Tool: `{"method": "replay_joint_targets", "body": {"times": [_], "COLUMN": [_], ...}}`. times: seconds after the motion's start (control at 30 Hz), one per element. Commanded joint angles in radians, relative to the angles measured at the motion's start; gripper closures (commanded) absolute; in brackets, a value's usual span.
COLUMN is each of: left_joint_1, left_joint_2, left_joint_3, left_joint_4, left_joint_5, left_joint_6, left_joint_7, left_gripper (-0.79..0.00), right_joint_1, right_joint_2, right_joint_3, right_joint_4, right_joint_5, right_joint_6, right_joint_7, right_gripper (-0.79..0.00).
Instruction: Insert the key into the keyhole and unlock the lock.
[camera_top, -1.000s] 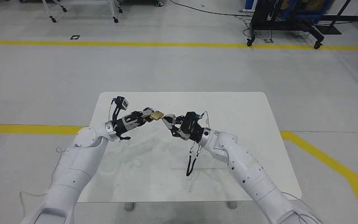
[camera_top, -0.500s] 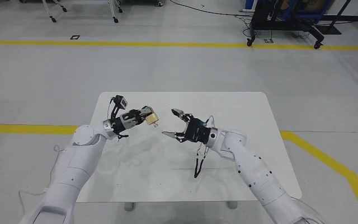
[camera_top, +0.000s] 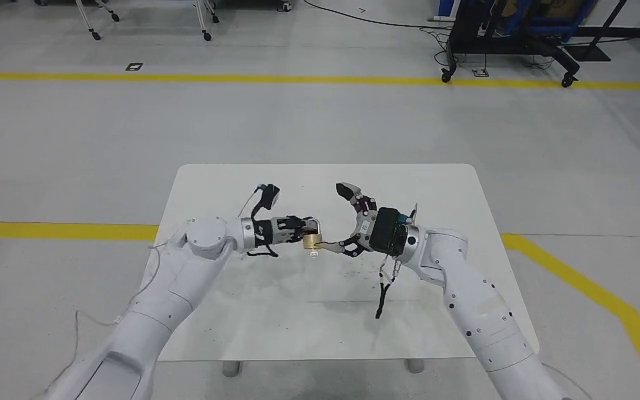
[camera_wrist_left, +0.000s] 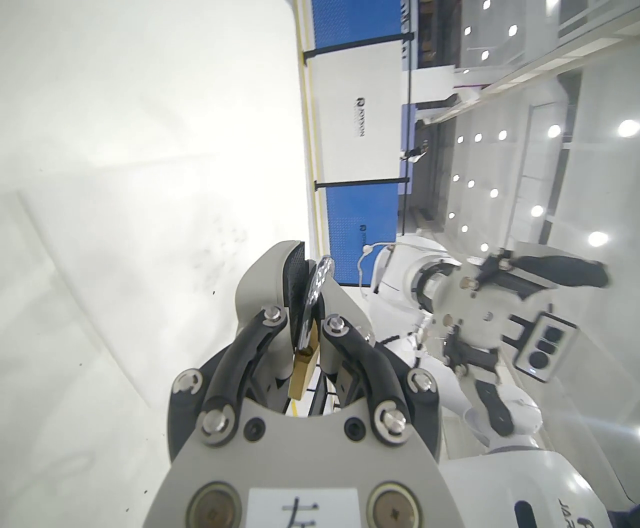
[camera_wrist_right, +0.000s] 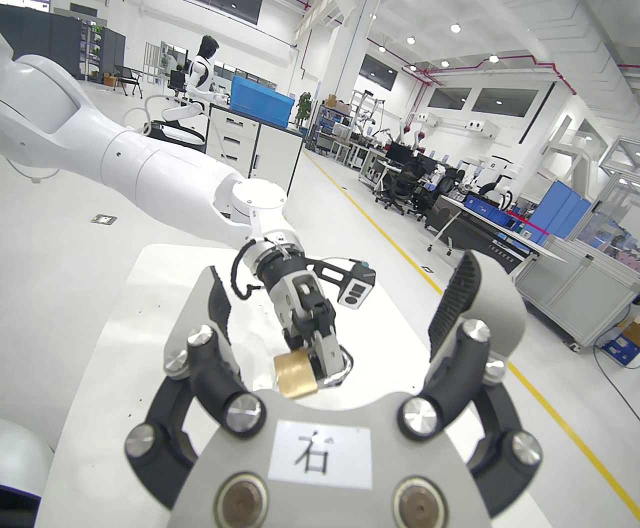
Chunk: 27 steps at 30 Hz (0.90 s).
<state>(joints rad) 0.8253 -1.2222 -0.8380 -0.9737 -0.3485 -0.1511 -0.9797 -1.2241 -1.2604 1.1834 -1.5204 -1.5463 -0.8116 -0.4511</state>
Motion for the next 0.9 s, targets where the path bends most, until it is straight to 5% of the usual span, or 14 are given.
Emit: {"method": "replay_joint_targets", "body": {"times": [0.0, 0.3, 0.33, 0.37, 0.4, 0.63, 0.87], "left_joint_1": [-0.026, -0.093, -0.098, -0.103, -0.107, -0.123, -0.102], "left_joint_2": [-0.016, -0.09, -0.096, -0.102, -0.107, -0.123, -0.097], "left_joint_3": [0.055, 0.194, 0.198, 0.201, 0.204, 0.199, 0.105], "left_joint_4": [0.023, 0.141, 0.154, 0.169, 0.181, 0.246, 0.245], "left_joint_5": [0.06, 0.148, 0.145, 0.143, 0.145, 0.147, 0.052], "left_joint_6": [0.055, 0.146, 0.145, 0.146, 0.147, 0.108, 0.023], "left_joint_7": [0.002, 0.022, 0.025, 0.033, 0.038, 0.061, 0.017], "left_gripper": [0.0, 0.0, -0.209, -0.554, -0.785, -0.785, -0.785], "right_joint_1": [0.0, 0.0, 0.0, 0.0, 0.0, 0.0, 0.0], "right_joint_2": [0.0, 0.0, 0.0, 0.0, 0.0, 0.0, 0.0], "right_joint_3": [0.0, 0.0, 0.0, 0.0, 0.0, 0.0, 0.0], "right_joint_4": [0.0, 0.0, 0.0, 0.0, 0.0, 0.0, 0.0], "right_joint_5": [0.0, 0.0, 0.0, 0.0, 0.0, 0.0, 0.0], "right_joint_6": [0.0, 0.0, 0.0, 0.0, 0.0, 0.0, 0.0], "right_joint_7": [0.0, 0.0, 0.0, 0.0, 0.0, 0.0, 0.0], "right_gripper": [-0.785, -0.785, -0.785, -0.785, -0.785, -0.785, -0.785]}}
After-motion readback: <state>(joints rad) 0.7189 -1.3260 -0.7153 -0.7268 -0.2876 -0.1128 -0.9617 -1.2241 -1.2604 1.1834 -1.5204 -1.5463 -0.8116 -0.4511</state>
